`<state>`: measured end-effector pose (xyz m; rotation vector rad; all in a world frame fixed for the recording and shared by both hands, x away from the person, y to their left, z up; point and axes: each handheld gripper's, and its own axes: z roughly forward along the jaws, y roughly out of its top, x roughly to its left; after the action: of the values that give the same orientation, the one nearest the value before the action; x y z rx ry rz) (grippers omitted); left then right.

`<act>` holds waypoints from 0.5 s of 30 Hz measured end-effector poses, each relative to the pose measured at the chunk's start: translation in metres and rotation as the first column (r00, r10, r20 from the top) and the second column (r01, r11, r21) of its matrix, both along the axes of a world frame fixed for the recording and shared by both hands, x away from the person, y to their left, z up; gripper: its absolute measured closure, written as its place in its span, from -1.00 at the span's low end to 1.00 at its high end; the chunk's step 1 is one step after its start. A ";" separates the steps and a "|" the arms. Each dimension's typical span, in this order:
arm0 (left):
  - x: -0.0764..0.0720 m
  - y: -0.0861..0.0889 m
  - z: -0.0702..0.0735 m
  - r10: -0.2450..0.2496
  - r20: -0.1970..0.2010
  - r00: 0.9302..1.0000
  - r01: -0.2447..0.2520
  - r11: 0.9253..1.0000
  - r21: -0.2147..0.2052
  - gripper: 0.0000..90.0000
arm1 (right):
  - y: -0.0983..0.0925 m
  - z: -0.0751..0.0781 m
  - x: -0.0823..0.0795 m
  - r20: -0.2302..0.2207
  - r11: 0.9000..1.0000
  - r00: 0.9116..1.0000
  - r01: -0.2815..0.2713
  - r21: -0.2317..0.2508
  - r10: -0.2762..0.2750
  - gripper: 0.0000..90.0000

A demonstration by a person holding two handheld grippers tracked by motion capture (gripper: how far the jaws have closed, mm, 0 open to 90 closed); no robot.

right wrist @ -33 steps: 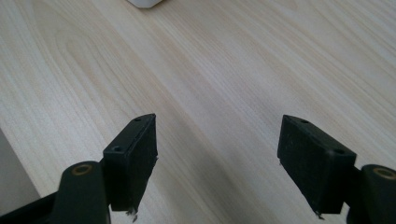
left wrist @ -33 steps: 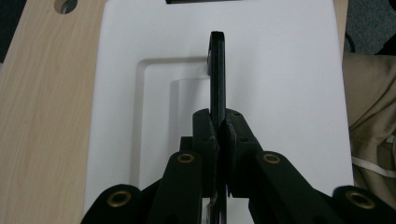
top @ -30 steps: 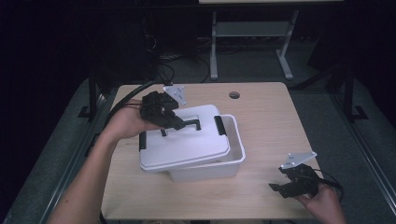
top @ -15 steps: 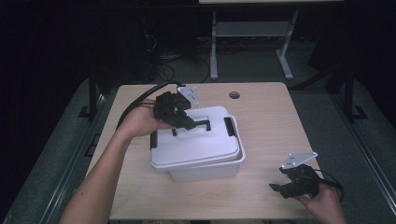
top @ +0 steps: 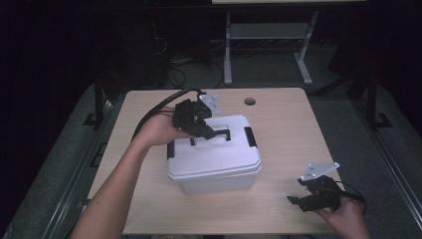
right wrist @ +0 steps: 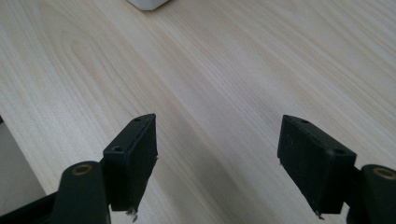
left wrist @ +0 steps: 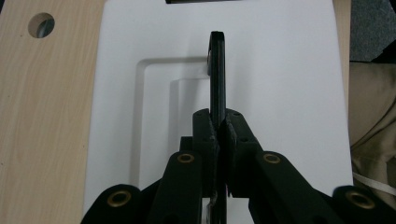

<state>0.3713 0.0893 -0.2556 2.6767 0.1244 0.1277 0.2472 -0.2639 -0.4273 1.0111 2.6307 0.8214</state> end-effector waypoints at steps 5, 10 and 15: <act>0.001 -0.004 -0.004 -0.001 -0.002 1.000 0.001 1.000 0.003 0.88 | 0.000 -0.001 0.000 0.001 1.000 1.000 -0.003 -0.001 0.003 -0.38; 0.002 -0.007 -0.007 -0.009 -0.005 1.000 0.009 1.000 0.010 0.88 | 0.000 -0.001 0.000 -0.005 1.000 1.000 0.002 0.002 -0.002 -0.38; 0.003 -0.011 -0.010 -0.008 -0.004 1.000 0.008 1.000 0.011 0.88 | 0.000 -0.001 0.000 -0.003 1.000 1.000 -0.001 0.002 0.001 -0.38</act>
<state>0.3746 0.0788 -0.2653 2.6881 0.1146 0.1215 0.2473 -0.2642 -0.4286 1.0127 2.6336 0.8233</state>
